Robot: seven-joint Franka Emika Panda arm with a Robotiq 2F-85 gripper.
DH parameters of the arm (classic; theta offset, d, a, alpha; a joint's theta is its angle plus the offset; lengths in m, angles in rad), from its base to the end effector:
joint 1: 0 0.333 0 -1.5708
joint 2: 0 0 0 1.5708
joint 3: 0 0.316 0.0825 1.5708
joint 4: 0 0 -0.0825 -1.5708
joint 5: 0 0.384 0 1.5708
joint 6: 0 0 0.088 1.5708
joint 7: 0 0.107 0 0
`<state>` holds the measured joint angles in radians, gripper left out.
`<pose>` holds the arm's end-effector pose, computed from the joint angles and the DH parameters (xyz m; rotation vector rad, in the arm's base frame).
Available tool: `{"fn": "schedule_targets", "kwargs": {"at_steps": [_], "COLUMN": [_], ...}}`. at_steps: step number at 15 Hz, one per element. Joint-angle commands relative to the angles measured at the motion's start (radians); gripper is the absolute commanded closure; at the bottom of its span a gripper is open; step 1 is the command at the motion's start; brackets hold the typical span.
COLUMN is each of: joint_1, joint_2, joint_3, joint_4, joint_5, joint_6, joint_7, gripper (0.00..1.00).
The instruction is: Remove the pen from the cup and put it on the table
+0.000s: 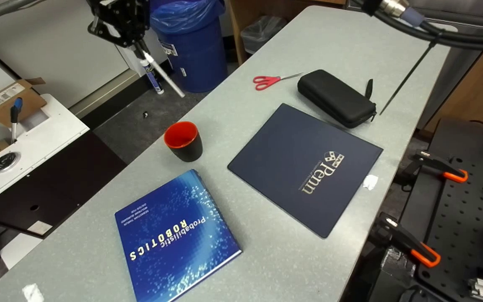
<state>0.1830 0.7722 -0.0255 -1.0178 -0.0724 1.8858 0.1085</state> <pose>0.7605 0.1222 0.4011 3.0613 0.1167 0.1638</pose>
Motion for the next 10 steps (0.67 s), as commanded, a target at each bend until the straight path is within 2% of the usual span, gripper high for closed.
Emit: {"fn": "schedule_targets", "kwargs": {"at_steps": [1, 6, 10], "joint_1": [-0.021, -0.067, -0.076], "joint_2": [0.005, 0.188, 0.335], "joint_3": [-0.037, -0.035, -0.044], "joint_4": [-0.06, 0.022, 0.126], "joint_5": [-0.005, -0.008, -0.001], "joint_6": [-0.095, -0.185, -0.199], "joint_7": [0.038, 0.066, 0.118], "gripper": [0.98, 0.98, 0.98]}}
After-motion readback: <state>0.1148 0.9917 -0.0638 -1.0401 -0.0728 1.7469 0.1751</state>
